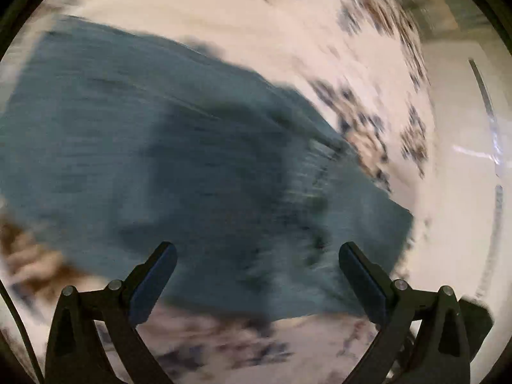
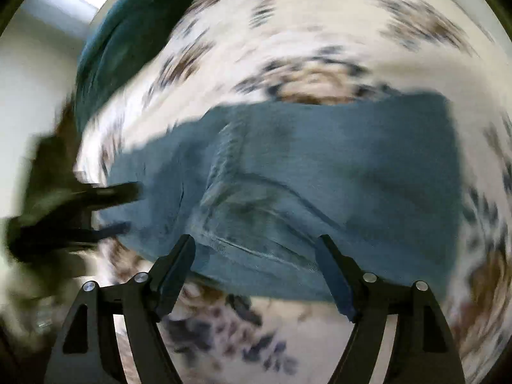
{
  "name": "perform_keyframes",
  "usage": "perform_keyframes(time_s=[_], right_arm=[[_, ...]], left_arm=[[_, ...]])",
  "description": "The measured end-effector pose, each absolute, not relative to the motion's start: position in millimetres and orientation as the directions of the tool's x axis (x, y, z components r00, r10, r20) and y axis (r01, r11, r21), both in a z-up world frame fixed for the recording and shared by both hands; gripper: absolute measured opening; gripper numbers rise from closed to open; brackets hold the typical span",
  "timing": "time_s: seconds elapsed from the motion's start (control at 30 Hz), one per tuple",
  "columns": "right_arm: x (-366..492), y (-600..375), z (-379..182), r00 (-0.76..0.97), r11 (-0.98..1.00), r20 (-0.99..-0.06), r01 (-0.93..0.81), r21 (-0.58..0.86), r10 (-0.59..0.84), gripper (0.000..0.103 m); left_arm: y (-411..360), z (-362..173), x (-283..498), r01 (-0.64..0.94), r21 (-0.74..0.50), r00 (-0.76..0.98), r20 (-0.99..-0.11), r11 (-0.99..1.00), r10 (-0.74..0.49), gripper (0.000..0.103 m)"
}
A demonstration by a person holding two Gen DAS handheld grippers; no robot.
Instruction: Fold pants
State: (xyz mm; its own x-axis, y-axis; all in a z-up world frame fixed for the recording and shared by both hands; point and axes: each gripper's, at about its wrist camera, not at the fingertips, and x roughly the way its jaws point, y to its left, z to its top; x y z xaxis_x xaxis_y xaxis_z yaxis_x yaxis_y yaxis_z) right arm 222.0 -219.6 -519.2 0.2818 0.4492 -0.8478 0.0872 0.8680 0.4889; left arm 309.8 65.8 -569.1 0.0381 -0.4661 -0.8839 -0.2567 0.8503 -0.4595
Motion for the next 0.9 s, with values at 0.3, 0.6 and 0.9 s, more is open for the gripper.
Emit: perform_keyframes(time_s=[0.3,0.6,0.9], right_arm=[[184,-351,-552,0.343,0.706,-0.856,0.486,0.514,0.387,0.080],[191,-351,-565,0.330,0.699,-0.839,0.465,0.543,0.432,0.080],[201,-316,-584,0.300,0.454,-0.704,0.590,0.667,0.644,0.078]], left_arm=[[-26,-593,320,0.063,-0.254,0.010,-0.967,0.965,-0.255,0.021],[20,-574,295,-0.053,-0.239,0.013,-0.971,0.970,-0.238,0.033],[-24,-545,295,0.086,-0.287,0.057,-0.955,0.954,-0.292,0.060]])
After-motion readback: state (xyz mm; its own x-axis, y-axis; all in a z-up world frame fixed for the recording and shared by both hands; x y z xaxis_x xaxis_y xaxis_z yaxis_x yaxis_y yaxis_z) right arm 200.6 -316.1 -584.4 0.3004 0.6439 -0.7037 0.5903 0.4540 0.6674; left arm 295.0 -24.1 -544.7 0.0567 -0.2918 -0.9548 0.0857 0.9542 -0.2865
